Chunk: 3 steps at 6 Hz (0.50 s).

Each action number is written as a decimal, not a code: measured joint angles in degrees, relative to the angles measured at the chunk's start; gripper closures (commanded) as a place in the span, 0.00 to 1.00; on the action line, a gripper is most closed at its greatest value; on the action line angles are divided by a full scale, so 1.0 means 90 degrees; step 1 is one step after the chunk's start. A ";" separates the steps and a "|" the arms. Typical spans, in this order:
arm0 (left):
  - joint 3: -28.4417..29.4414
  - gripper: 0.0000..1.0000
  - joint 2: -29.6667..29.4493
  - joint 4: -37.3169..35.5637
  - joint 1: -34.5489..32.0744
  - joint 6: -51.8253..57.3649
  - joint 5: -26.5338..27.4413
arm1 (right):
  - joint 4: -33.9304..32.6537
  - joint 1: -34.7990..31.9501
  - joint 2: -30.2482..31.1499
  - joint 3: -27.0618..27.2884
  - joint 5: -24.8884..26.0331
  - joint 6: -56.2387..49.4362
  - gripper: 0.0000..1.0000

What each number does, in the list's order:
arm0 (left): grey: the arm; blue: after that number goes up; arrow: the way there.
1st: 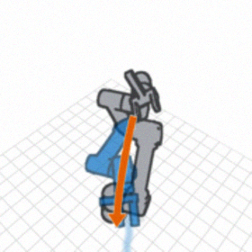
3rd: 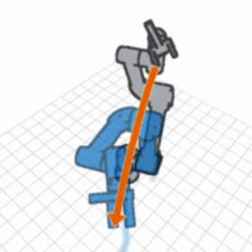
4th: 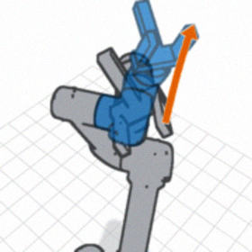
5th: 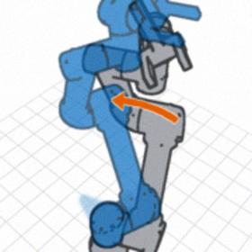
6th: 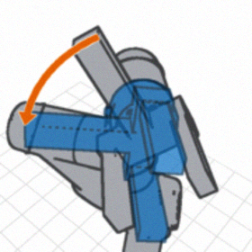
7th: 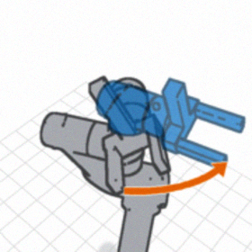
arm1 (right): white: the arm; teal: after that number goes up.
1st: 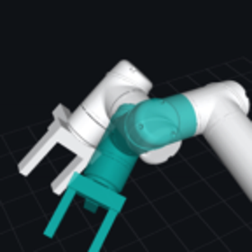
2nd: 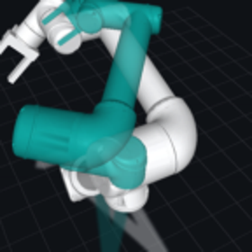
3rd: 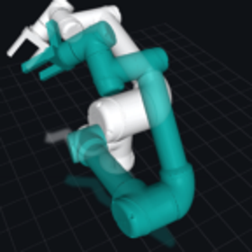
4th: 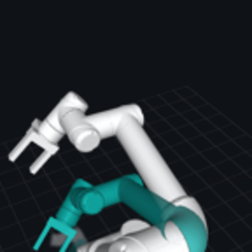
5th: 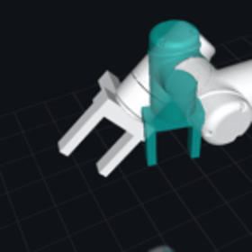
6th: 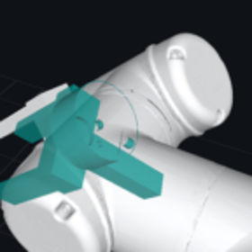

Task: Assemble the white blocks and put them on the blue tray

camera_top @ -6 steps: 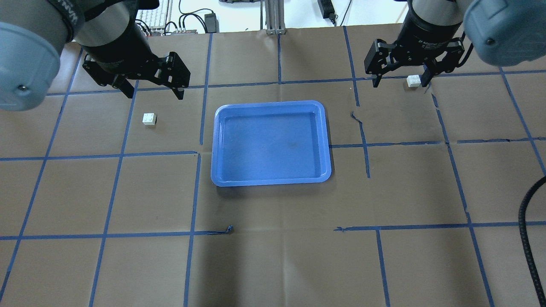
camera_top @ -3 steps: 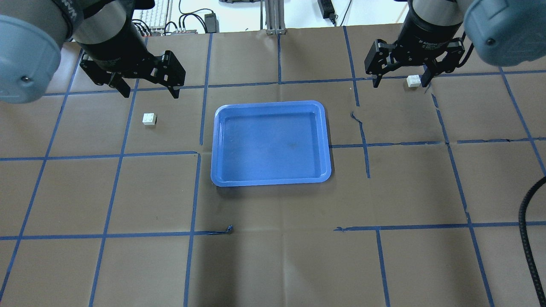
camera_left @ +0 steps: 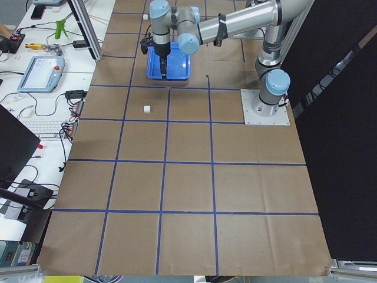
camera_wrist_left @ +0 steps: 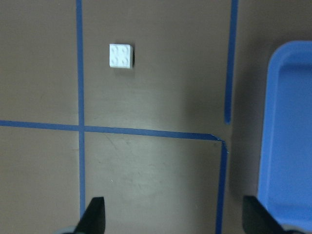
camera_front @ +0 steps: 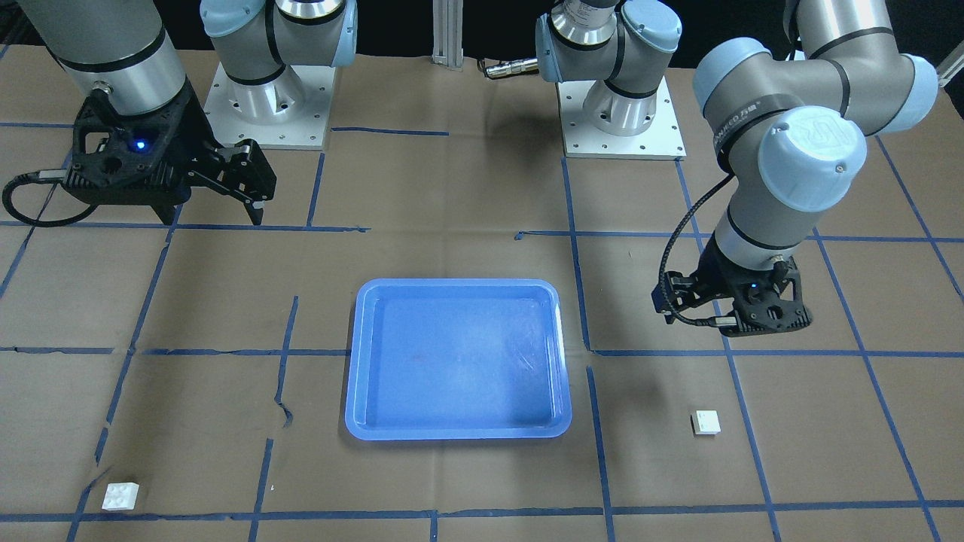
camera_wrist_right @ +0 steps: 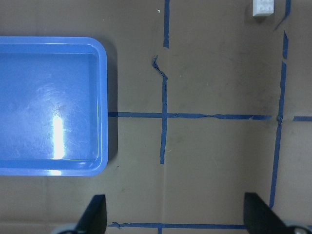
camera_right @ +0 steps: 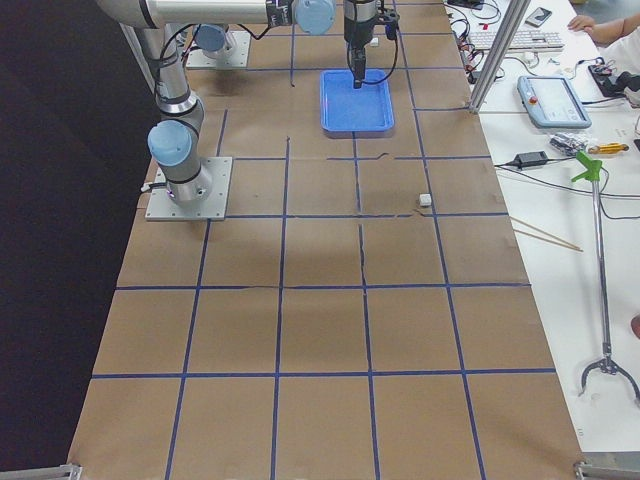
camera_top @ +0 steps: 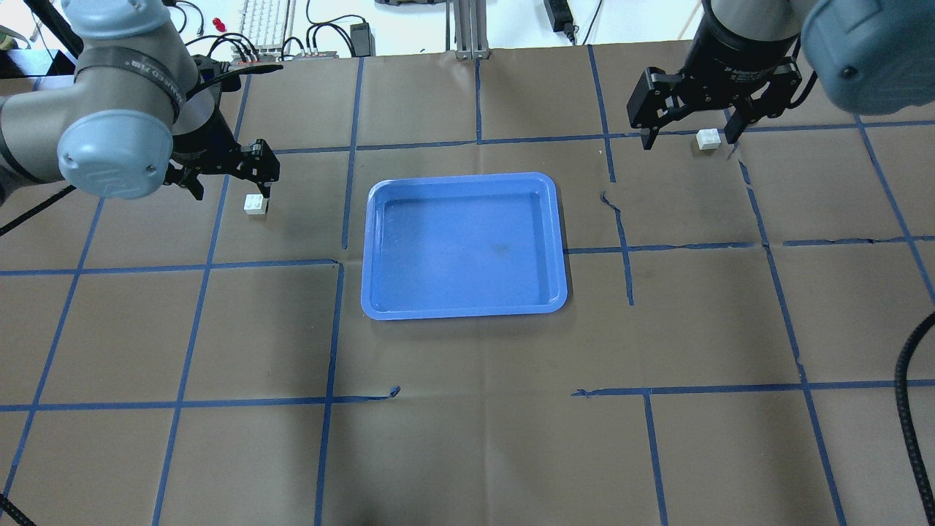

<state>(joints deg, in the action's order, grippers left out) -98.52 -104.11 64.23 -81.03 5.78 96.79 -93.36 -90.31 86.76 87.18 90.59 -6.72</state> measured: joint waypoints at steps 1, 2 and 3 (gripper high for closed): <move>-0.0022 0.01 -0.0446 -0.0593 0.0260 0.0325 -0.0003 | -0.0055 0.0000 0.0002 -0.0003 0.0005 -0.1292 0.00; 0.0057 0.01 -0.0894 -0.1030 0.0395 0.0565 -0.0012 | -0.0116 0.0000 -0.0033 -0.0002 -0.0008 -0.2463 0.00; 0.0089 0.02 -0.1274 -0.1458 0.0447 0.0720 -0.0042 | -0.0255 0.0017 -0.0133 0.0000 -0.0020 -0.3671 0.00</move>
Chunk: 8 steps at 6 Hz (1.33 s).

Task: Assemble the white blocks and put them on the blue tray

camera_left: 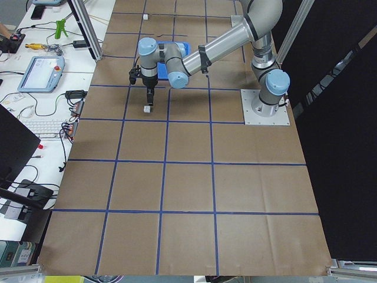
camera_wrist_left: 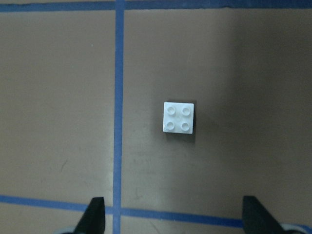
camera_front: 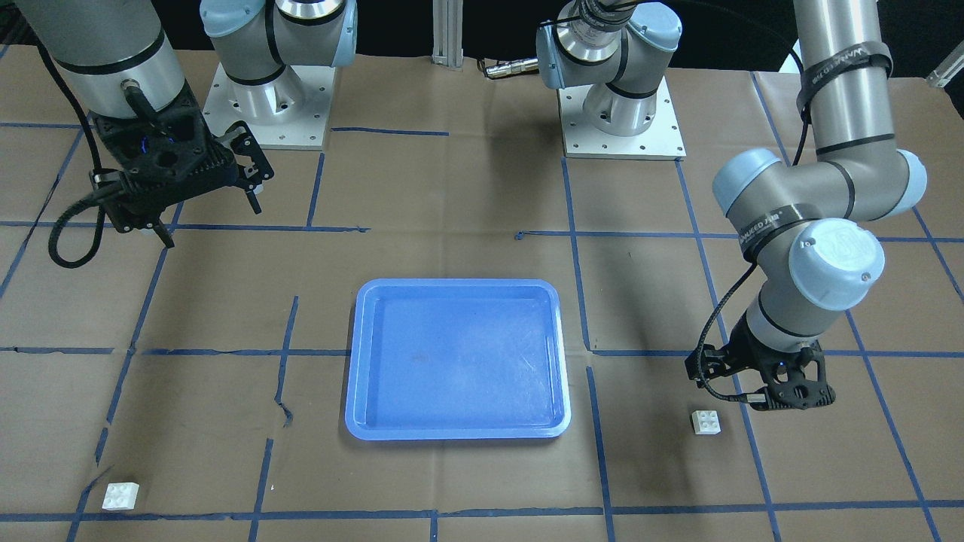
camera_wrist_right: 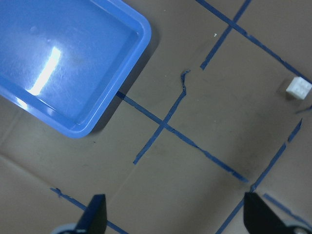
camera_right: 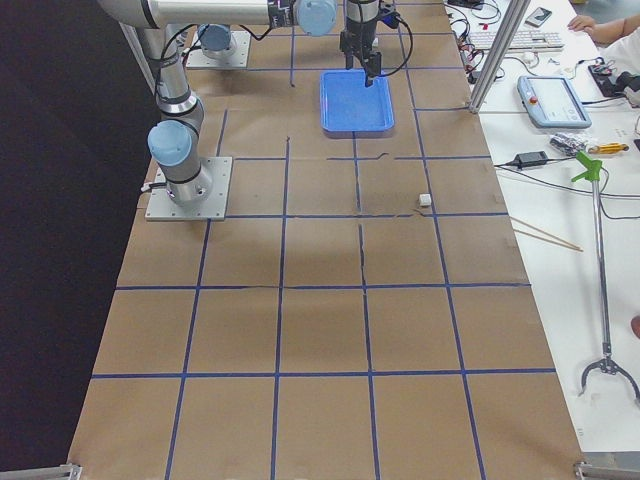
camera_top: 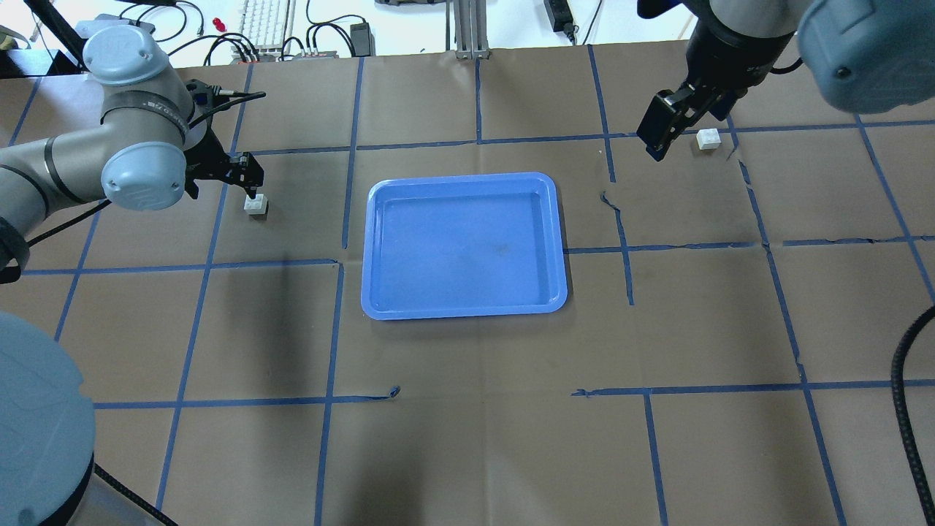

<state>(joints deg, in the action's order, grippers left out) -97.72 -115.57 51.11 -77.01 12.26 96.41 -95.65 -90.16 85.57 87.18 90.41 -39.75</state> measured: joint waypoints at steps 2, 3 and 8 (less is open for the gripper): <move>-0.0004 0.10 -0.0488 -0.0460 0.0018 0.0176 -0.0491 | -0.0556 0.0213 -0.0386 -0.0025 -0.0009 -0.3023 0.00; 0.0052 0.14 -0.0621 -0.0561 0.0020 0.0264 -0.0595 | -0.0713 0.0572 -0.0551 -0.0075 -0.0038 -0.4168 0.00; 0.0141 0.92 -0.0864 -0.0615 0.0028 0.0465 -0.0560 | -0.0639 0.1796 -0.2915 -0.2159 -0.0908 -0.6659 0.00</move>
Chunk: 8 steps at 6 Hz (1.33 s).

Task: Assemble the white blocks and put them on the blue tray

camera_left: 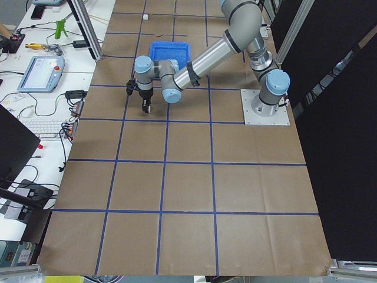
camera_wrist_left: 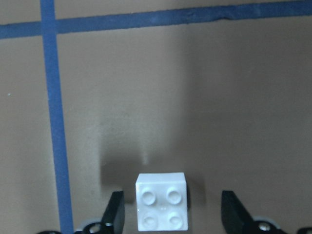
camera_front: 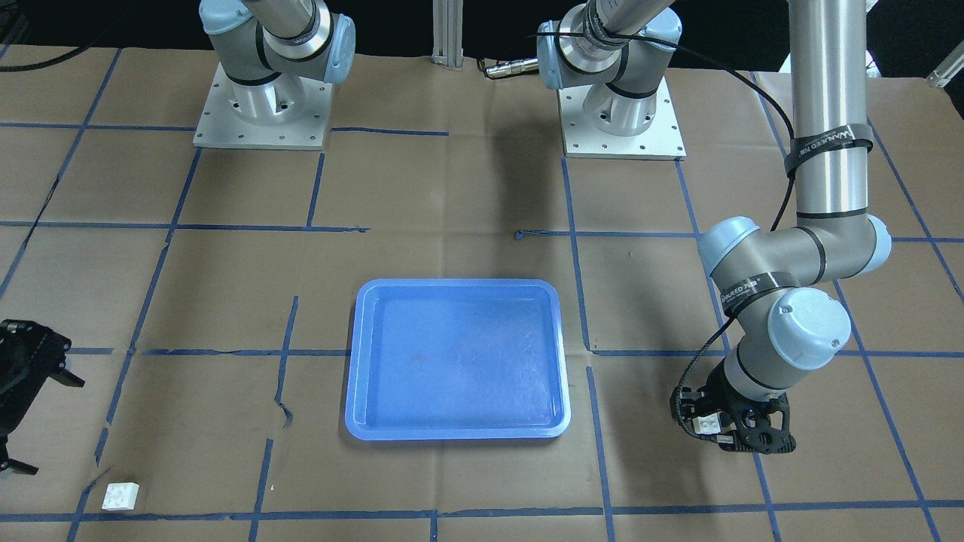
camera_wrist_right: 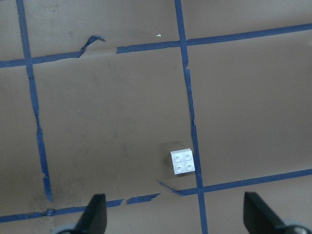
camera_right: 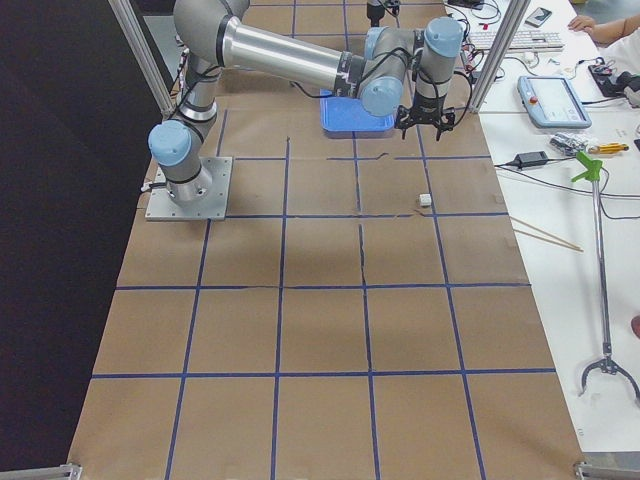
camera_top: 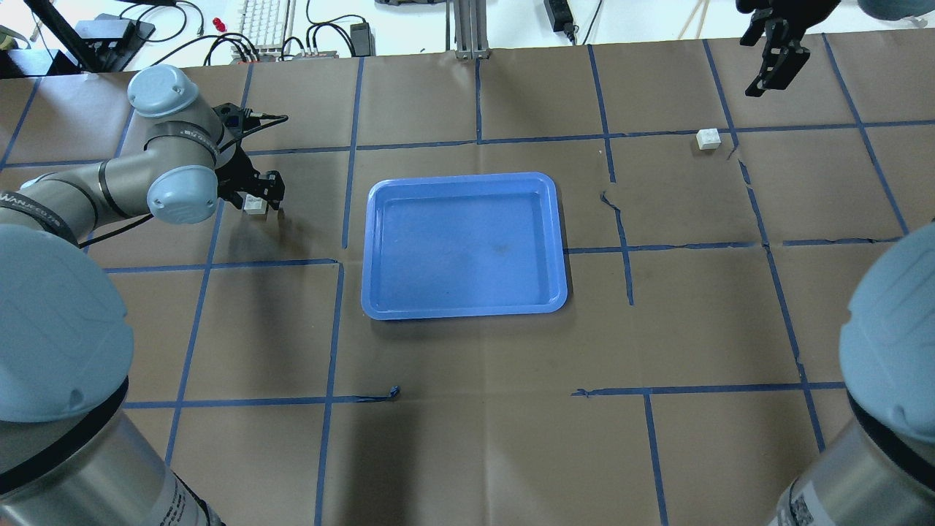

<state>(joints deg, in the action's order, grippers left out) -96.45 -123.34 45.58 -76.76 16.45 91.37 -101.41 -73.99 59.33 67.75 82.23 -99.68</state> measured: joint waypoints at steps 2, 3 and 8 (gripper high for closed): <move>0.0123 0.95 0.0061 0.0040 0.0003 -0.0031 0.0004 | 0.0015 0.0415 -0.0751 -0.0223 -0.0611 -0.0962 0.00; 0.0145 0.95 0.0190 0.0074 -0.0085 -0.0023 -0.0005 | -0.0005 0.0545 -0.1089 -0.0224 -0.0966 -0.1425 0.00; -0.0015 0.94 0.0689 0.0327 -0.3082 -0.0025 -0.0014 | -0.0264 0.0876 -0.2065 -0.0245 -0.2054 -0.2250 0.06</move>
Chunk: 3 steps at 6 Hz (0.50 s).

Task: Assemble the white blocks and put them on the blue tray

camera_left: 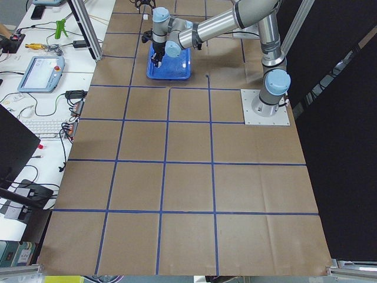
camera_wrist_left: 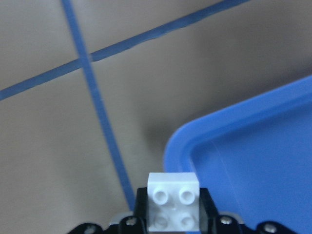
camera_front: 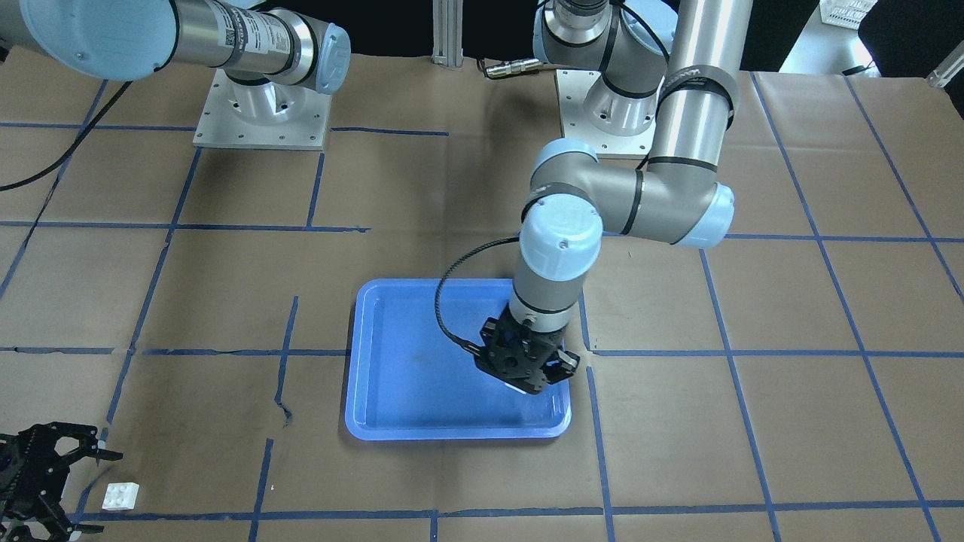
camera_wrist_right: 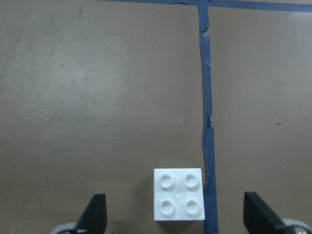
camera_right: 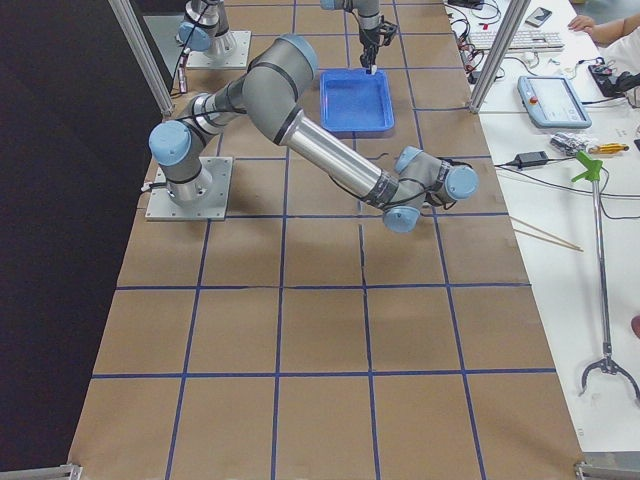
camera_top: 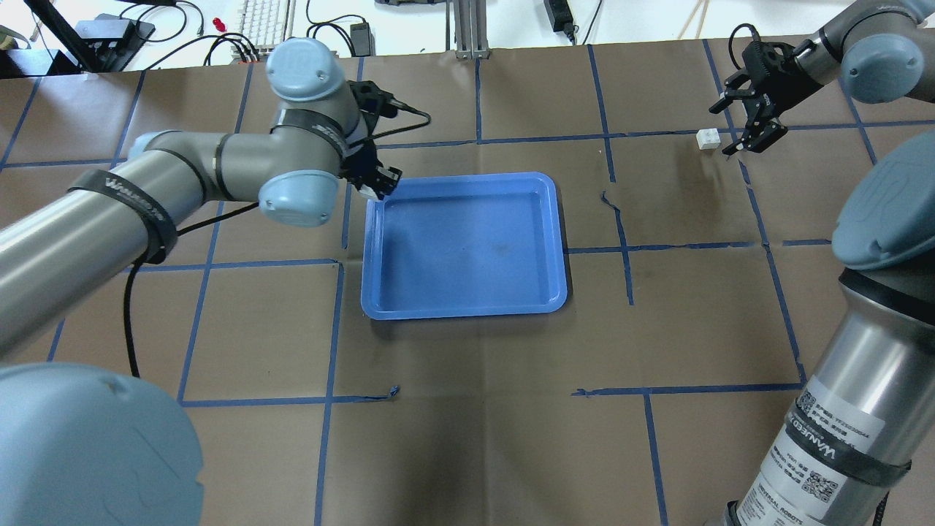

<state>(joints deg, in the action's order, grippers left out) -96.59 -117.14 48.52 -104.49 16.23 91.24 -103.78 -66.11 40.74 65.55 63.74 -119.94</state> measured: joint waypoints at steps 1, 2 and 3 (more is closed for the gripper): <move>-0.0017 0.93 -0.0017 0.0014 -0.0316 0.0019 0.0000 | -0.0026 0.0002 -0.0042 0.0002 -0.0006 -0.0003 0.35; -0.0023 0.92 -0.0038 0.0048 -0.0530 0.0134 0.0002 | -0.0031 0.0002 -0.0054 -0.0004 -0.0007 -0.0007 0.51; -0.0027 0.91 -0.0061 0.0094 -0.0697 0.0739 0.0015 | -0.0034 0.0002 -0.0047 -0.0016 -0.0004 -0.0011 0.62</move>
<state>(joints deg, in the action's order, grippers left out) -96.83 -117.69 49.36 -110.77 22.88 91.38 -104.09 -66.09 40.32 65.40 63.70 -120.04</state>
